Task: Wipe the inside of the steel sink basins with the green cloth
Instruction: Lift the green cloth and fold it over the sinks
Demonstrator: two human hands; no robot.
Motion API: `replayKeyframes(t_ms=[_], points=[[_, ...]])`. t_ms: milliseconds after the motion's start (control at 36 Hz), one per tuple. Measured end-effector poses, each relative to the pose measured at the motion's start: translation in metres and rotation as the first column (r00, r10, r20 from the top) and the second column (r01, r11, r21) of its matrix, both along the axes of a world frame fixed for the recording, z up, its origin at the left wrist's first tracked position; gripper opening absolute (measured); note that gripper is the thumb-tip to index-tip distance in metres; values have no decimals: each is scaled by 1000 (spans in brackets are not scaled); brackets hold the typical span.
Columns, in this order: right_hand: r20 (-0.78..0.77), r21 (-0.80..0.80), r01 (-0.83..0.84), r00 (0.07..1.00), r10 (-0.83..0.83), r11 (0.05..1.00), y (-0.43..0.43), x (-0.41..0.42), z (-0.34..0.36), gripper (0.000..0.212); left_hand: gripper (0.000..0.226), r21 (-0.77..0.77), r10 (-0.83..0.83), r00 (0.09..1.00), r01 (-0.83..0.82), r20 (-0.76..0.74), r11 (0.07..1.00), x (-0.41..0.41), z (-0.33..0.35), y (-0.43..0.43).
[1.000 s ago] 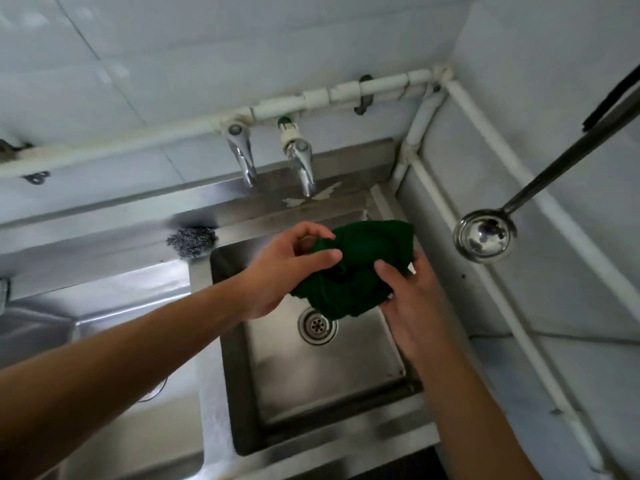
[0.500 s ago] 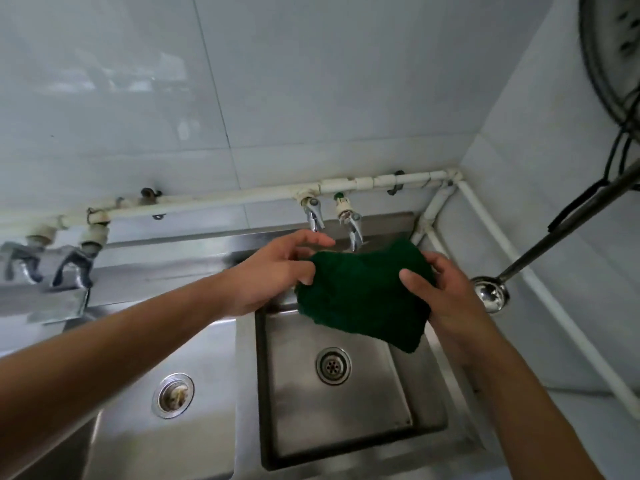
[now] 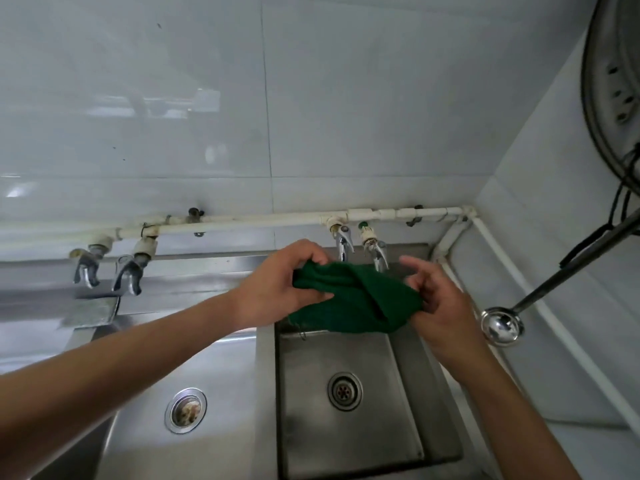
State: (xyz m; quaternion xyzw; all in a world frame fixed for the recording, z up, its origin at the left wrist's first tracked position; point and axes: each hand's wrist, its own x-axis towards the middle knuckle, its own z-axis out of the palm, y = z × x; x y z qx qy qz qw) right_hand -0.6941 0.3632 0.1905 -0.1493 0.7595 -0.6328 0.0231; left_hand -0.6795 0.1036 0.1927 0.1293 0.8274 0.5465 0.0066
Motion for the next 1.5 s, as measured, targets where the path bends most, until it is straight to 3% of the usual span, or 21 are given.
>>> replayKeyframes(t_ms=[83,250,333,472,556,639,694,778,972,1083,1250,1361,1500], points=[[30,57,-48,998,46,997,-8,8,6,51,33,23,5,999,-6,37,1000,5,6,-10],[142,-1,-49,989,49,999,-37,24,18,22,32,111,7,995,-18,101,994,16,6,-29],[239,-31,27,971,-19,999,-52,30,18,30,46,140,-29,995,15,96,990,24,7,-41],[369,-223,57,929,30,973,-70,38,18,31,26,-109,-64,996,58,-58,992,31,-1,-72],[382,-261,36,922,69,965,-77,42,19,30,24,-253,-117,971,62,-208,965,35,-9,-87],[361,-243,5,929,86,970,-84,45,21,51,21,-317,-130,946,30,-298,948,40,-15,-98],[346,-239,-1,934,86,971,-88,46,21,58,18,-325,-138,943,34,-302,945,43,-18,-103],[353,-248,-7,931,96,969,-93,48,25,32,22,-373,-153,957,52,-247,926,46,-23,-104],[327,-237,-118,925,194,964,-101,42,34,20,39,-459,-130,978,42,-163,888,50,-41,-86],[347,-302,-144,904,250,942,-95,31,39,24,8,-399,-31,984,-41,-175,916,54,-38,-76],[332,-251,-181,907,260,951,-76,8,37,28,6,-105,209,976,-203,52,973,63,-5,-94],[335,-201,-243,893,299,949,-70,-5,31,30,8,-55,258,962,-254,87,966,70,19,-98],[294,-194,-207,920,259,959,-80,-14,24,13,11,66,424,902,-429,79,901,76,42,-98]])
